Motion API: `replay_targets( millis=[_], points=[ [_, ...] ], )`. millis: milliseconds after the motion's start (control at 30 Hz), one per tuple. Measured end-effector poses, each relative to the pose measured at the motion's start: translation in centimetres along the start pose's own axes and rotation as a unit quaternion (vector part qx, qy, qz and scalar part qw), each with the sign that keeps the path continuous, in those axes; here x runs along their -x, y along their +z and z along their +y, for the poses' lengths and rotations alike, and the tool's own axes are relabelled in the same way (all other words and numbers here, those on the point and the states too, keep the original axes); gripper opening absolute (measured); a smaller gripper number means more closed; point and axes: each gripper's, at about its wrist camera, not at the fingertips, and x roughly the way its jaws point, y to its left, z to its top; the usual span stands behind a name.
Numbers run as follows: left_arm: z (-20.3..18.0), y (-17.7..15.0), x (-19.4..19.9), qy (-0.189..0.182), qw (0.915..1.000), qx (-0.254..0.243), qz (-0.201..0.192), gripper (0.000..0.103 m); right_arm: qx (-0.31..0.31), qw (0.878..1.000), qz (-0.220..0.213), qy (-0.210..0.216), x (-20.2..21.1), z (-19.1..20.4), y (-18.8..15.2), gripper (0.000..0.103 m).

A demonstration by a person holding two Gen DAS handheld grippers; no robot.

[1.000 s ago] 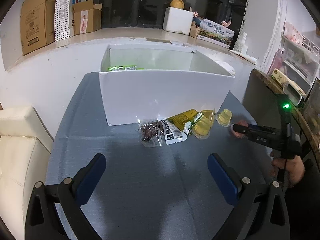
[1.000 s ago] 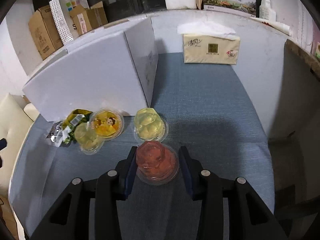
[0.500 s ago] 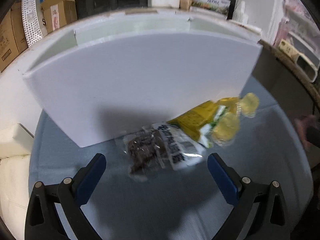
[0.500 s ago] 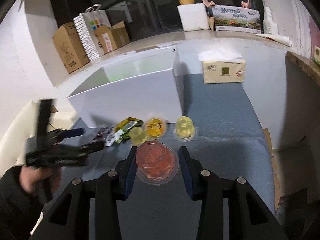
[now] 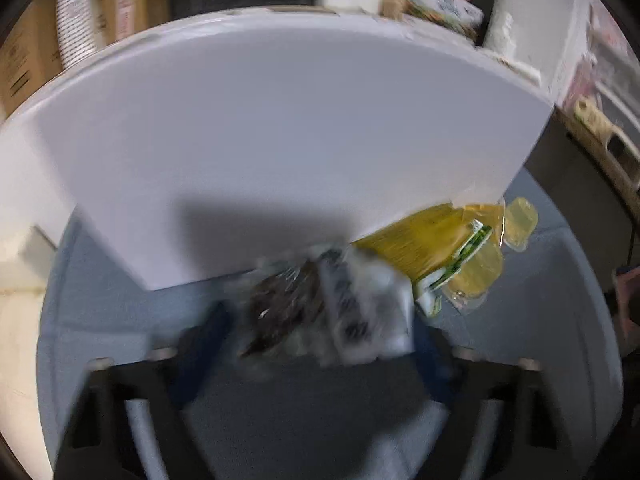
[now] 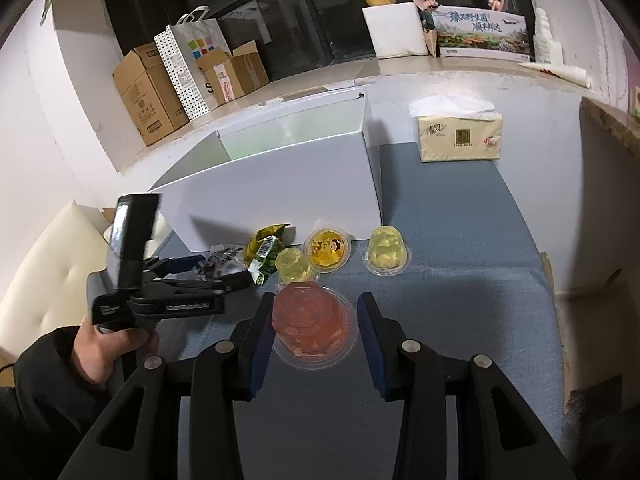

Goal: Organize snacks
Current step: 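Grasp the brown jerky bag with the left tool while the right tool grasps the pink jelly cup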

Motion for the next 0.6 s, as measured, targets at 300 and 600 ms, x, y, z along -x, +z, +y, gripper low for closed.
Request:
replay_targets(
  millis=[300,600],
  points=[
    [3.2,-2.1,2.6,-0.047,0.9982,0.037,-0.003,0.003,0.014,1.000,0.006,0.011,-0.7,1.3,-0.2,0.044],
    [-3.2,-2.6,4.0,0.002,0.9915,-0.127,-0.028,0.100,0.011,1.000,0.006,0.010,-0.3,1.4,-0.3,0.044]
  ],
)
